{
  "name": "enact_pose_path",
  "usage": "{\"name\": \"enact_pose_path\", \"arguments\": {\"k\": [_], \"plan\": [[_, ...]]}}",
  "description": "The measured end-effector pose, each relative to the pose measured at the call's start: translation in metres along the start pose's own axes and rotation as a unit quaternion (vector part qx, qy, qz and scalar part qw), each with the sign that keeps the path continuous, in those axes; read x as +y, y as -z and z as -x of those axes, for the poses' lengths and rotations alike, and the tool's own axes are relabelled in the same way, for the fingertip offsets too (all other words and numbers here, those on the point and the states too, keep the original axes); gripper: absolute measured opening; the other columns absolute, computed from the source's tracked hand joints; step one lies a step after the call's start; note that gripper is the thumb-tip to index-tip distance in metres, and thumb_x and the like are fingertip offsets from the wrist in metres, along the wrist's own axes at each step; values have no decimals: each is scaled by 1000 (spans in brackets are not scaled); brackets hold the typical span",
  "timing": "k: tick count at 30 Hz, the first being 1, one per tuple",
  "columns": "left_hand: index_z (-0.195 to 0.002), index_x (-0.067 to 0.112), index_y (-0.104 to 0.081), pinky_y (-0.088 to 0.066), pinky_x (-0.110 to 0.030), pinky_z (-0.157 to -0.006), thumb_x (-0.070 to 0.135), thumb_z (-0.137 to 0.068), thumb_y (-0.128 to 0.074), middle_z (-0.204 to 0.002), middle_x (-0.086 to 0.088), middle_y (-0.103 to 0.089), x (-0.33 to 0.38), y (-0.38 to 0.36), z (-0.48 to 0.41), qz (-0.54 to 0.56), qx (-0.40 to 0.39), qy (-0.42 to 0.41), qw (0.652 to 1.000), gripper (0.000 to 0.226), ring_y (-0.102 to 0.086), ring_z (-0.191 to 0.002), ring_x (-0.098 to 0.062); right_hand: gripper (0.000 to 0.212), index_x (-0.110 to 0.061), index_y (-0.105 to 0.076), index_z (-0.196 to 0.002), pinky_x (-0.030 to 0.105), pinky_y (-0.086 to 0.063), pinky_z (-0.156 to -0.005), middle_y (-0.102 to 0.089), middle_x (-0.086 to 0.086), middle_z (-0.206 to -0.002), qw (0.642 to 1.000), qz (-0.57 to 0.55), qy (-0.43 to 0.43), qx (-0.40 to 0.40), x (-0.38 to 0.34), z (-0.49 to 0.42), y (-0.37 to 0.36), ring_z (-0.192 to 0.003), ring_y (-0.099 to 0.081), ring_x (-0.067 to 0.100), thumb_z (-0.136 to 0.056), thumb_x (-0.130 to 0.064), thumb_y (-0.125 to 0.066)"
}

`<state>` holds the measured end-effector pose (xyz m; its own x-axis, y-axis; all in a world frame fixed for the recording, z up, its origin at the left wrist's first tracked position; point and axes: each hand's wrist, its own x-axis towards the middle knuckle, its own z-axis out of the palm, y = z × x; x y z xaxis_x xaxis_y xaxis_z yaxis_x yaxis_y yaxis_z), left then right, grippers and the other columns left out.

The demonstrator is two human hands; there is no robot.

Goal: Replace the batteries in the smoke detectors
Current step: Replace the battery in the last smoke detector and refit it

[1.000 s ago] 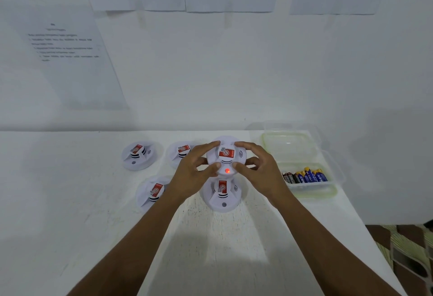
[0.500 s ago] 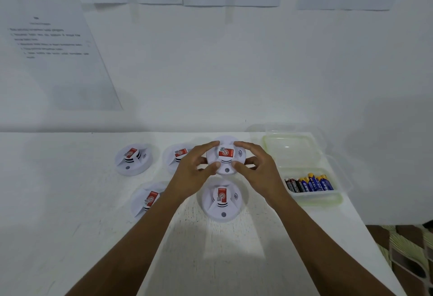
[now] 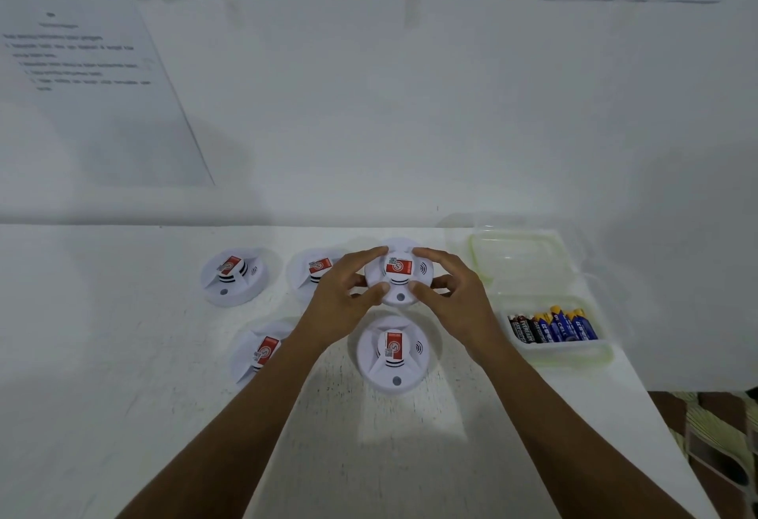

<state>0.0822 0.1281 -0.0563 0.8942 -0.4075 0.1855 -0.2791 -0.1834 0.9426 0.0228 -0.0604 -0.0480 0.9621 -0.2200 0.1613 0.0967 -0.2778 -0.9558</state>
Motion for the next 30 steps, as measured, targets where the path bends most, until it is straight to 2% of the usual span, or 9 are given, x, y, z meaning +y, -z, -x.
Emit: {"name": "enact_pose_path", "arguments": {"k": [13,18,23,25,27,28,30], "plan": [[-134,21,-54,-55,-22,-87,21,-90,-68,-130,-1,-60,-5,-5,-6,-9,-2,-13,1000,47,-63,-112,-14,43,-30,-64,-123,37,-60,-83,-61,-10,-125,1000,5,-8,8,6,-4,2,-102,-66,13,-85,-14,-75],[-134,23,-54,-56,-29,-90,24,-89,-68,-130,0,-61,-8,-6,-5,-15,0,-9,1000,47,-63,-112,-16,43,-31,-64,-122,34,-59,-84,-60,-10,-126,1000,16,-4,7,8,-5,1,-103,-65,12,-85,-14,-75],[-130,29,-55,-55,-22,-87,22,-89,-69,-129,2,-61,-9,-10,-7,-27,0,8,1000,44,-63,-111,-12,47,-39,-60,-120,27,-56,-88,-54,-3,-124,999,51,5,14,12,-7,-1,-108,-59,8,-84,-13,-74],[-130,28,-56,-55,-27,-92,20,-89,-69,-128,1,-61,-10,-13,-9,-42,-1,11,999,44,-62,-112,-12,47,-39,-60,-120,27,-55,-90,-55,0,-122,997,68,-4,24,16,-10,-2,-105,-60,8,-84,-11,-74],[-130,24,-57,-54,-30,-93,18,-89,-69,-125,-1,-63,-10,-19,-13,-73,7,16,997,44,-64,-106,-16,46,-32,-62,-123,26,-52,-93,-58,1,-121,994,106,-6,33,21,-12,-4,-105,-60,11,-84,-13,-75],[-131,22,-57,-54,-25,-90,17,-89,-68,-120,-1,-65,-10,-21,-15,-95,14,20,995,43,-65,-97,-15,45,-29,-63,-125,28,-50,-95,-60,2,-121,992,121,-11,38,22,-14,-5,-108,-60,13,-84,-14,-74],[-131,18,-57,-47,-8,-74,16,-91,-66,-105,-1,-65,-8,-25,-18,-132,26,28,991,41,-60,-73,-2,43,-24,-63,-127,33,-48,-100,-62,3,-123,988,144,-23,48,23,-17,-9,-111,-60,17,-86,-15,-73]]}}
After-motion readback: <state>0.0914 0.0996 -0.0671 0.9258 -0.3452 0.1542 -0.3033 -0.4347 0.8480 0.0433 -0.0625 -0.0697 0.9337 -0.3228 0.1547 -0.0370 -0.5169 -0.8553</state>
